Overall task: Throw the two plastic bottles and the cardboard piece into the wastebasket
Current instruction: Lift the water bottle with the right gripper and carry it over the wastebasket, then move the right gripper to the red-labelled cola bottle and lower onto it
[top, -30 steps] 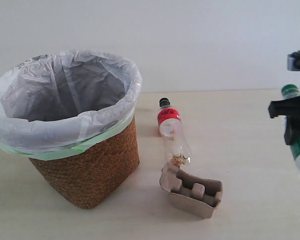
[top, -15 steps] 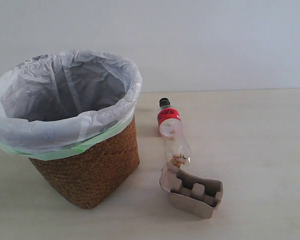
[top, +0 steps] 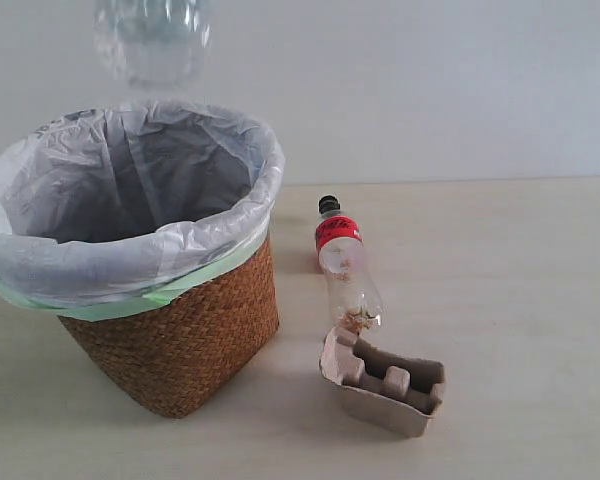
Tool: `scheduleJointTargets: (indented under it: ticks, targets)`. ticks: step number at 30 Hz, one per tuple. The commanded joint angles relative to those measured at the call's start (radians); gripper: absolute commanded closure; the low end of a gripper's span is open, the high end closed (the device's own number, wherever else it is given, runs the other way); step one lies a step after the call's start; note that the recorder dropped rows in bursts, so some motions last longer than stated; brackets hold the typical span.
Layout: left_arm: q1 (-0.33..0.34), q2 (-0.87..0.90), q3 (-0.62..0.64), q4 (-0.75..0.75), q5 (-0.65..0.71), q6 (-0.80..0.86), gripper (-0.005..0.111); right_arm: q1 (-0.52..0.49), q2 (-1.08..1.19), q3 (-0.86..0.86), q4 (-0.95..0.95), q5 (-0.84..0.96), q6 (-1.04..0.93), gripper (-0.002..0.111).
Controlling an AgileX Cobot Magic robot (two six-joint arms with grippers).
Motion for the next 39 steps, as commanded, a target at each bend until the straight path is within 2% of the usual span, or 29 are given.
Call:
scheduleJointTargets:
  ticks: [1, 2, 5, 14, 23, 39]
  targets:
    - [0.001, -0.003, 0.004, 0.003, -0.001, -0.008, 0.103, -0.001, 0.039, -0.055, -0.302, 0.147, 0.116, 0.046]
    - [0.001, -0.003, 0.004, 0.003, -0.001, -0.008, 0.103, -0.001, 0.039, -0.055, -0.351, 0.161, 0.118, 0.047]
    - [0.001, -0.003, 0.004, 0.003, -0.001, -0.008, 0.103, -0.001, 0.035, -0.055, -0.409, 0.177, 0.118, 0.04]
    - [0.001, -0.003, 0.004, 0.003, -0.001, -0.008, 0.103, -0.002, 0.035, -0.025, -0.717, 0.199, 0.128, 0.041]
    - [0.001, -0.003, 0.004, 0.003, -0.001, -0.008, 0.103, -0.067, 0.128, 0.069, -0.716, 0.199, 0.137, 0.041]
    - [0.001, -0.003, 0.004, 0.003, -0.001, -0.008, 0.103, -0.069, 0.426, 0.098, -0.695, 0.164, 0.13, 0.041]
